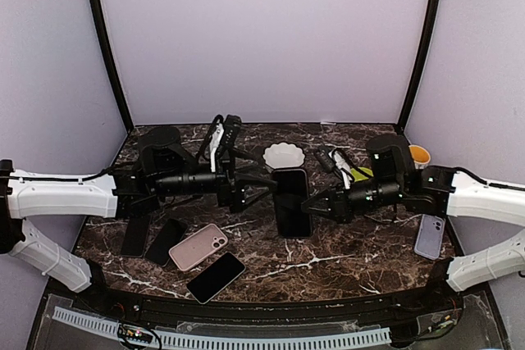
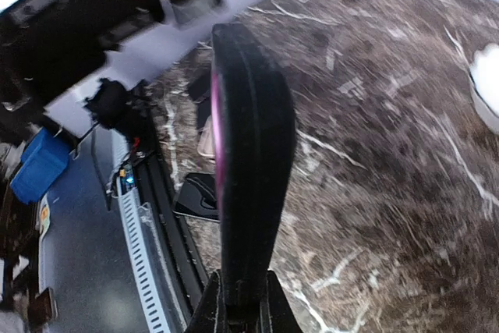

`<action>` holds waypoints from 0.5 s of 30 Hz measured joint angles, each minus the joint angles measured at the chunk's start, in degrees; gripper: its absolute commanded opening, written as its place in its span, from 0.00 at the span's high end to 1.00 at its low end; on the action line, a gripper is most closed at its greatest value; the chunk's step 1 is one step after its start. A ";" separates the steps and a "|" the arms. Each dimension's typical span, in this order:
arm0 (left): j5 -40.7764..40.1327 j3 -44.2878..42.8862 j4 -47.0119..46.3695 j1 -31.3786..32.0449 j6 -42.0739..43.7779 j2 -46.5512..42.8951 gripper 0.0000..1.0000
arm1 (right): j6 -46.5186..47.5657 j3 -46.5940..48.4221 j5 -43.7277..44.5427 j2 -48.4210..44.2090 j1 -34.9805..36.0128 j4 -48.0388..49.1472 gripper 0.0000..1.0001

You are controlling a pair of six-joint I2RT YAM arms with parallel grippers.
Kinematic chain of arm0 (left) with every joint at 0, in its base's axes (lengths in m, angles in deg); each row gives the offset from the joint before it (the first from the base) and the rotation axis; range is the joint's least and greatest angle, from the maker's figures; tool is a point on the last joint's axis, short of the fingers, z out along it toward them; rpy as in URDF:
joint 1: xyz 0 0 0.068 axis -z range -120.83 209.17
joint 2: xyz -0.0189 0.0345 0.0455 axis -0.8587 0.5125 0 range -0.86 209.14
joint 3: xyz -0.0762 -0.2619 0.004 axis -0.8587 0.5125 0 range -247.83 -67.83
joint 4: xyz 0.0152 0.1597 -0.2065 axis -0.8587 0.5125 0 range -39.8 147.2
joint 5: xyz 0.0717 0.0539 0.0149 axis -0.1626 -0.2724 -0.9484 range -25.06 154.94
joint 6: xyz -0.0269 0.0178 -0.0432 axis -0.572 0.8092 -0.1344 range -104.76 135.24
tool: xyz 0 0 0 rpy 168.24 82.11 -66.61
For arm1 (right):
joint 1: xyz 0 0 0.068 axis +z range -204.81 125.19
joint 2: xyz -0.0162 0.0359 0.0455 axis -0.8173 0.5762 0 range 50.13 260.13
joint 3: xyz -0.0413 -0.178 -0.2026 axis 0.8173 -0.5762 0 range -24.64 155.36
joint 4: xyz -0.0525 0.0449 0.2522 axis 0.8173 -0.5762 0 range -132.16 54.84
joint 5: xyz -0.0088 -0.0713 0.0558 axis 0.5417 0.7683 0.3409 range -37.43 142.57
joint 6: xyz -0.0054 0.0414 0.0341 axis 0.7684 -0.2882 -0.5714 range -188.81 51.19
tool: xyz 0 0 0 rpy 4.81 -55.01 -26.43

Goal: Put the phone into the phone case

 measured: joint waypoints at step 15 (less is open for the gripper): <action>-18.25 -3.91 27.50 -7.39 3.69 0.13 0.01 | -13.40 2.03 -8.04 26.82 -18.51 -5.31 0.78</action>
